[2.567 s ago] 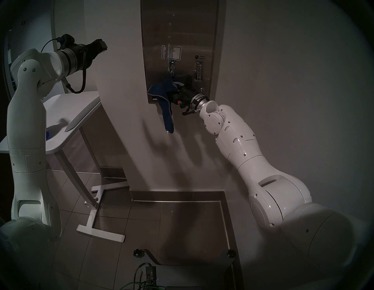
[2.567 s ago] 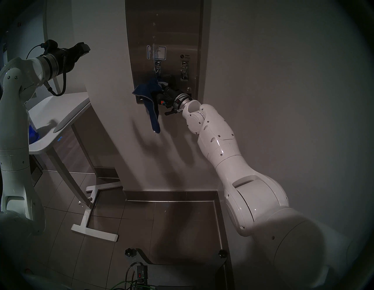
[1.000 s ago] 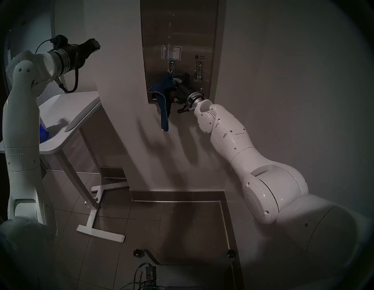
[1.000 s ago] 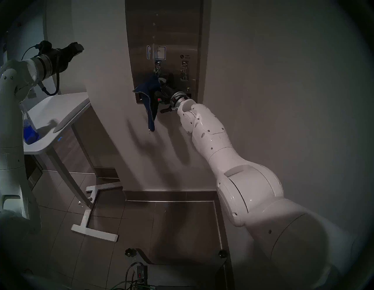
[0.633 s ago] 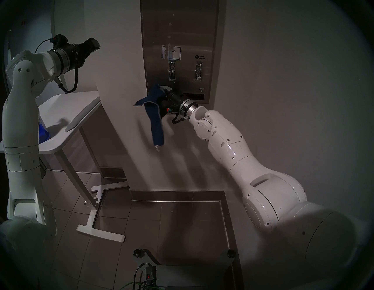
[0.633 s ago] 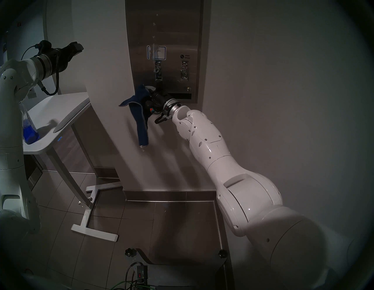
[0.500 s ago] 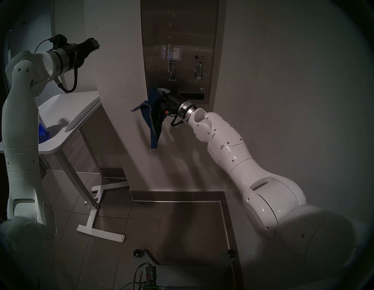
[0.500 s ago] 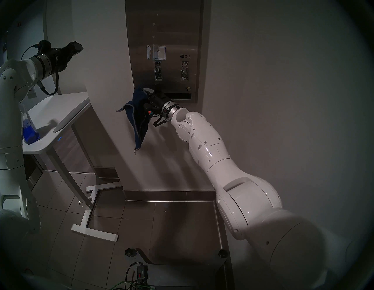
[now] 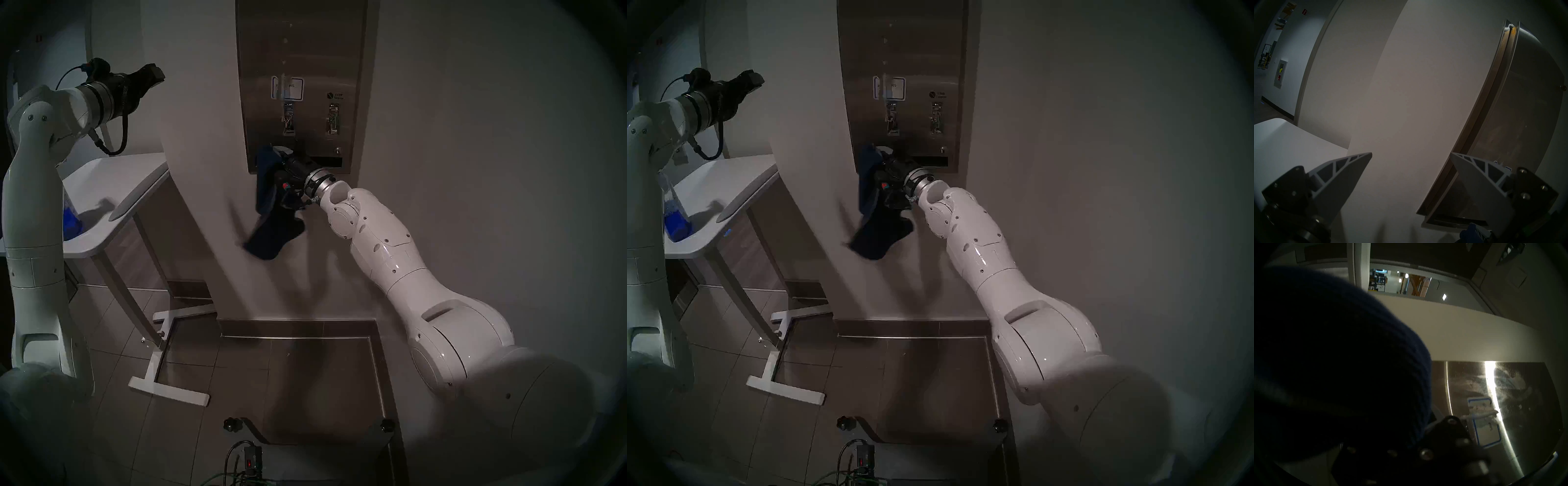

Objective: Pick up the cloth and wipe the surface

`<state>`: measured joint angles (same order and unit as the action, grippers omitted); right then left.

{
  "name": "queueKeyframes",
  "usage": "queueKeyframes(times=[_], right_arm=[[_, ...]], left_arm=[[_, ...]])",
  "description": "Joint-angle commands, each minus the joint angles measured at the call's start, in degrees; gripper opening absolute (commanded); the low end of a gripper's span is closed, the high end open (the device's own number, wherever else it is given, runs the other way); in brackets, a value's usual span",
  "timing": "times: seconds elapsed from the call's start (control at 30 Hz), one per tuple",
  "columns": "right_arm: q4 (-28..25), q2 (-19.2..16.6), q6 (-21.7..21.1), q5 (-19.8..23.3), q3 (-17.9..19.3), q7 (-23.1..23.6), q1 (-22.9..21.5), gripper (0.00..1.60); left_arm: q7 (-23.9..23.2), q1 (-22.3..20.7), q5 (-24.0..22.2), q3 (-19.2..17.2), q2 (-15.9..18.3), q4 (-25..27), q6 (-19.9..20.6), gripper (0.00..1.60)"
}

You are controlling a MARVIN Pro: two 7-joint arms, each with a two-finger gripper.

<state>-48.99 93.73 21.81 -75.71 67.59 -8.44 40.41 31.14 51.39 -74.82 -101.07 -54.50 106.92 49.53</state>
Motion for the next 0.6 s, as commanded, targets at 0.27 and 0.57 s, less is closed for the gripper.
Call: queueKeyframes(times=[0.27,0.57], right_arm=[[5.73,3.17,-8.48,-1.45,3.20,-2.14,-8.06,0.00],[8.12,4.78,-10.83,-1.99,4.67,-1.86,-10.42,0.00]], left_arm=[[-0.62,-1.94,0.01,-0.64,0.56,-0.42,-0.55,1.60],[-0.85,-1.84,0.00,-0.77,0.86,-1.30,-0.53,1.60]])
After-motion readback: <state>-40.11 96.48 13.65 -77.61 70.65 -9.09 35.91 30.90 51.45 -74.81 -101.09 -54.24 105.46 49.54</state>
